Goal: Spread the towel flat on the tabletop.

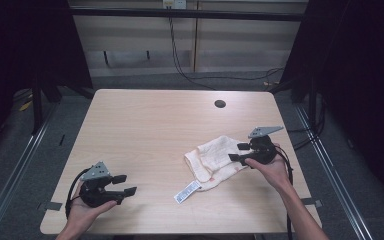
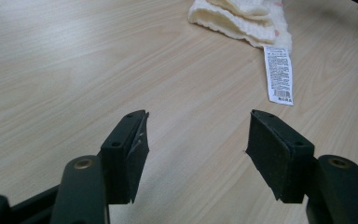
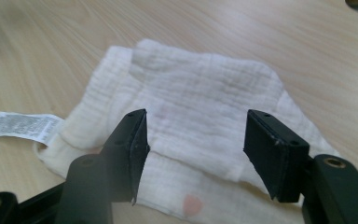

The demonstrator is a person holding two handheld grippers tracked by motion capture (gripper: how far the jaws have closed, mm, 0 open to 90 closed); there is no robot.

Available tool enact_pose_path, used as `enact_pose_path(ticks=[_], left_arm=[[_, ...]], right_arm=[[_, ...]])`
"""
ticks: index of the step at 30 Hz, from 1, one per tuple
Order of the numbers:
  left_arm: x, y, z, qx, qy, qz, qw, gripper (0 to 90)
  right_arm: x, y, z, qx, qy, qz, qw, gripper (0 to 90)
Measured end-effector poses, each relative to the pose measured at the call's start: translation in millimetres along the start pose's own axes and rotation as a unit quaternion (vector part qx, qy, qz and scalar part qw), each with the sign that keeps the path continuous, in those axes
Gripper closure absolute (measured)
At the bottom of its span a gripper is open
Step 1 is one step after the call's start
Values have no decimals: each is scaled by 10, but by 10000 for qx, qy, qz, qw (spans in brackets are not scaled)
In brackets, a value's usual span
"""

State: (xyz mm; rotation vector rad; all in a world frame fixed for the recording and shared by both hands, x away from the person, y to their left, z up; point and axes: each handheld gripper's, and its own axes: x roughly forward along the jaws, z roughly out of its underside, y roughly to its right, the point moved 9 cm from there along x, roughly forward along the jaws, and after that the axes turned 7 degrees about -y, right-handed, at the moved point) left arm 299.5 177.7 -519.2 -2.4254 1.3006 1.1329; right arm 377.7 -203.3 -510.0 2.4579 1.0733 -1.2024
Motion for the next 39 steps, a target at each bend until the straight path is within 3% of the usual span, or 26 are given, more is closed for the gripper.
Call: enact_pose_path(ticks=[5, 7, 12, 16, 18, 20, 21, 23, 26, 31, 39], left_arm=[[12, -12, -7, -84, 33, 7, 10000, 363], [6, -20, 0, -62, 21, -5, 10000, 361], [16, -7, 11, -50, -9, 13, 10000, 361], [20, -5, 12, -47, -18, 22, 10000, 361], [6, -14, 10, -54, 3, 10, 10000, 361], [5, -16, 9, -58, 12, 7, 10000, 361], [12, -20, 5, -80, 18, 0, 10000, 361], [22, -18, -1, -113, 13, -16, 9999, 361], [28, -6, -17, -81, 14, -5, 10000, 361], [61, -6, -23, -48, -40, 12, 10000, 361], [40, -6, -25, -47, -12, -1, 10000, 361]], right_arm=[[145, 102, 118, 10, -125, 29, 9999, 416], [207, 119, 179, 18, -243, -8, 9997, 364], [286, 149, 201, 52, -196, -4, 9998, 334], [410, 126, 297, 0, -487, 30, 9988, 308], [450, 89, 351, -160, -531, 238, 9982, 300], [450, 78, 357, -214, -558, 278, 9978, 304], [448, 69, 365, -281, -618, 443, 9967, 340], [442, 55, 354, -346, -600, 435, 9966, 452], [440, 35, 351, -326, -541, 396, 9972, 521], [465, 25, 310, -337, -464, 417, 9975, 742], [527, -98, 269, -452, -333, 314, 9979, 825]])
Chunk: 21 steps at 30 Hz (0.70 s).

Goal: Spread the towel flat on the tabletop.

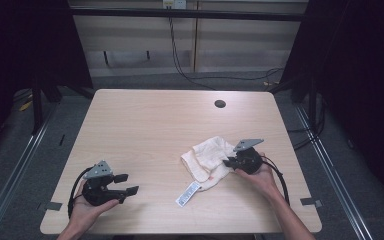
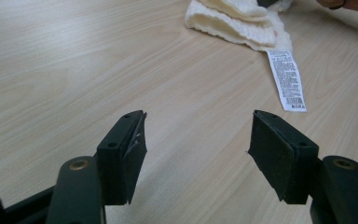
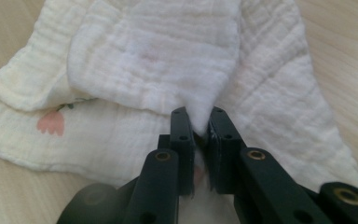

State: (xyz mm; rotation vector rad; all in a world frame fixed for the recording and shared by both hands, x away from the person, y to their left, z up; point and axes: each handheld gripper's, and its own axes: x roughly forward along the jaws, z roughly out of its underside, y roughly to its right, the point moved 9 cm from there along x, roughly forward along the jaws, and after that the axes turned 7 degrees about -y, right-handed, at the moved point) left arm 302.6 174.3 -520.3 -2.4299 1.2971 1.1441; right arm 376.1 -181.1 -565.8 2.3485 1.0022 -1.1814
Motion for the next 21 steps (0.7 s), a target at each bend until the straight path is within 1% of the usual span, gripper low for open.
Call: enact_pose_path(ticks=[1, 2, 3, 4, 8, 10, 11, 12, 13, 15, 16, 18, 19, 20, 21], left_arm=[[-5, 2, -3, -10, 25, 20, 10000, 361], [-10, 0, -3, -6, 32, 16, 10000, 361], [-13, 0, -3, -20, 45, 20, 10000, 361], [-13, -1, -3, -22, 49, 29, 10000, 361], [-4, -9, -3, -11, 27, -3, 10000, 361], [-3, -9, -4, -12, 27, -3, 10000, 361], [-2, -7, -5, -14, 27, -2, 10000, 361], [-1, -4, -6, -16, 29, 6, 10000, 361], [-2, -1, -4, -7, 15, 0, 10000, 361], [-4, 3, -6, -1, 27, 14, 10000, 361], [-6, 3, -6, 0, 16, 2, 10000, 361], [-5, 5, -9, 5, 34, 11, 10000, 368], [-3, 8, -10, 9, 35, 22, 10000, 368], [-2, 9, -10, 22, 31, 20, 10000, 375], [-1, 12, -9, 37, 21, 23, 10000, 378]], right_arm=[[15, -56, -21, -52, -21, -37, 10000, 827], [15, -56, -21, -52, -21, -37, 10000, 827], [24, -85, -32, -70, -22, -94, 9999, 829], [40, -124, -52, -76, 19, -193, 9998, 831], [85, -276, -108, -134, 28, -480, 9988, 836], [96, -304, -122, -180, 28, -490, 9986, 836], [100, -333, -130, -208, -12, -520, 9984, 836], [111, -371, -144, -243, 12, -562, 9981, 835], [116, -400, -151, -291, -12, -526, 9982, 832], [131, -522, -172, -358, -6, -693, 9969, 832], [131, -522, -172, -358, -6, -693, 9969, 832], [142, -592, -188, -376, -45, -744, 9965, 832], [142, -592, -188, -376, -45, -744, 9965, 832], [149, -623, -200, -302, -42, -762, 9966, 832], [149, -627, -200, -314, -66, -724, 9969, 832]])
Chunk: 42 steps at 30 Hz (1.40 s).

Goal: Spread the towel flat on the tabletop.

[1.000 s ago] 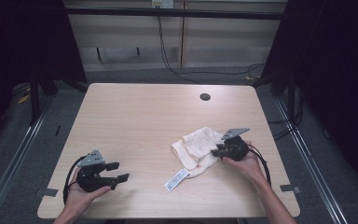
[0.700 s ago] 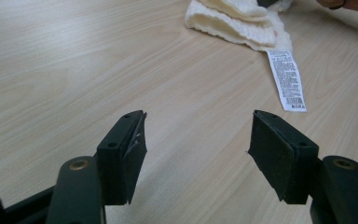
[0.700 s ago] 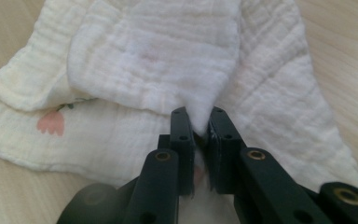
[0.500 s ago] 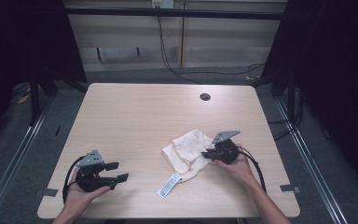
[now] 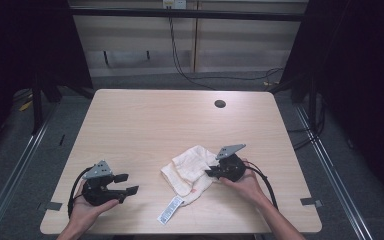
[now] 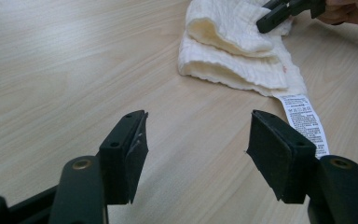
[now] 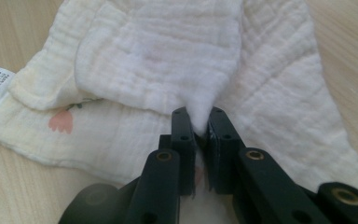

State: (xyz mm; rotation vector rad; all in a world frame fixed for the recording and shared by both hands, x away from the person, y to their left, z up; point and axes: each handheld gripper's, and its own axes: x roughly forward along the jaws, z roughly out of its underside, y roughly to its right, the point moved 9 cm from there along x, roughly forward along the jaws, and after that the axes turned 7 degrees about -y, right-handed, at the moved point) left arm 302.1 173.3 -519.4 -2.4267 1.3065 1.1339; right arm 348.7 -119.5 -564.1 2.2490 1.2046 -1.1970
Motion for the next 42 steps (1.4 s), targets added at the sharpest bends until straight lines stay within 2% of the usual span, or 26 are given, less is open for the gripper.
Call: enact_pose_path(ticks=[3, 10, 14, 19, 21, 22, 24, 26, 29, 32, 36, 37, 38, 42], left_arm=[[8, 14, -4, 25, 5, 7, 10000, 389], [25, 51, -26, 88, -17, 28, 10000, 438], [48, 93, -62, 143, -27, 92, 9999, 460], [104, 140, -101, 181, -97, 154, 9997, 463], [113, 169, -114, 257, -107, 186, 9994, 467], [117, 188, -115, 315, -116, 225, 9992, 500], [127, 221, -116, 378, -124, 303, 9988, 516], [138, 245, -117, 450, -151, 406, 9980, 562], [139, 266, -155, 469, -126, 479, 9977, 594], [165, 302, -218, 450, -73, 534, 9975, 600], [283, 368, -325, 589, -211, 593, 9963, 620], [321, 398, -369, 697, -236, 628, 9953, 659], [361, 435, -409, 782, -276, 663, 9943, 659], [546, 584, -497, 1054, -474, 832, 9898, 723]], right_arm=[[10, -49, -4, 6, 0, -129, 9999, 836], [50, -251, -41, -229, -83, -310, 9992, 840], [70, -311, -54, -219, -70, -457, 9987, 839], [106, -403, -95, -189, -11, -487, 9986, 812], [110, -455, -100, -281, -50, -517, 9983, 806], [118, -516, -103, -313, -49, -524, 9981, 780], [118, -540, -104, -334, -83, -502, 9981, 768], [122, -562, -114, -447, -102, -378, 9982, 732], [110, -576, -124, -366, -62, -393, 9985, 626], [-6, -559, -153, -270, 94, -400, 9988, 579], [-232, -476, -173, -75, 359, -290, 9989, 559], [-348, -422, -154, 22, 465, -206, 9987, 559], [-348, -422, -154, 22, 465, -206, 9987, 559], [-543, -298, -43, 214, 529, -9, 9984, 559]])
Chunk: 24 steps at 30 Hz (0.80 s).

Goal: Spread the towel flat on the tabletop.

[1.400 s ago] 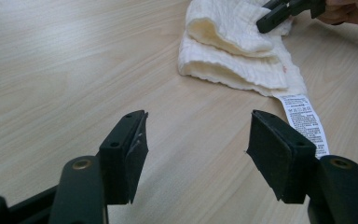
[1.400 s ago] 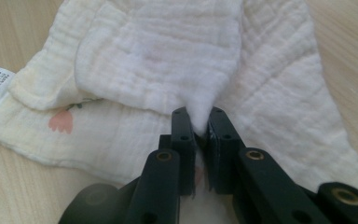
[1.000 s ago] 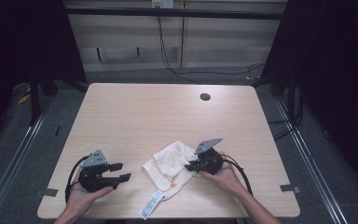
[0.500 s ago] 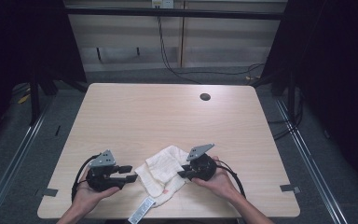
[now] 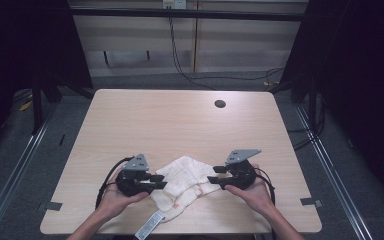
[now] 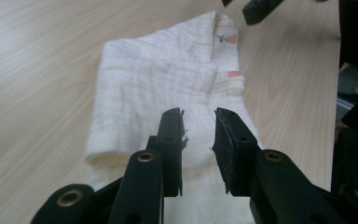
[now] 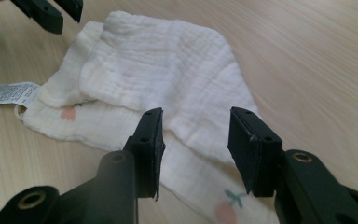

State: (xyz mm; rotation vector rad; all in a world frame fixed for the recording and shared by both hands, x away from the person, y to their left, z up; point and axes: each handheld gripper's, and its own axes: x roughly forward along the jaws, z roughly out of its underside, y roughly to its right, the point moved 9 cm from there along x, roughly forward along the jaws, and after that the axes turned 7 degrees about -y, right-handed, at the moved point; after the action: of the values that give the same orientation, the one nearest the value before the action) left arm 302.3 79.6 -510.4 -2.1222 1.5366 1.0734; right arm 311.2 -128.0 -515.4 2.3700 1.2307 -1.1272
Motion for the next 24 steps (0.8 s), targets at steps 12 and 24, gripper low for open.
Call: enact_pose_path(ticks=[12, 24], left_arm=[[308, 74, 70, 125, -158, 188, 9996, 613], [499, 38, 141, 124, -562, -27, 9983, 613]], right_arm=[[-83, 203, 253, 371, 102, 175, 9991, 539], [-96, 246, 284, 449, 103, 229, 9987, 525]])
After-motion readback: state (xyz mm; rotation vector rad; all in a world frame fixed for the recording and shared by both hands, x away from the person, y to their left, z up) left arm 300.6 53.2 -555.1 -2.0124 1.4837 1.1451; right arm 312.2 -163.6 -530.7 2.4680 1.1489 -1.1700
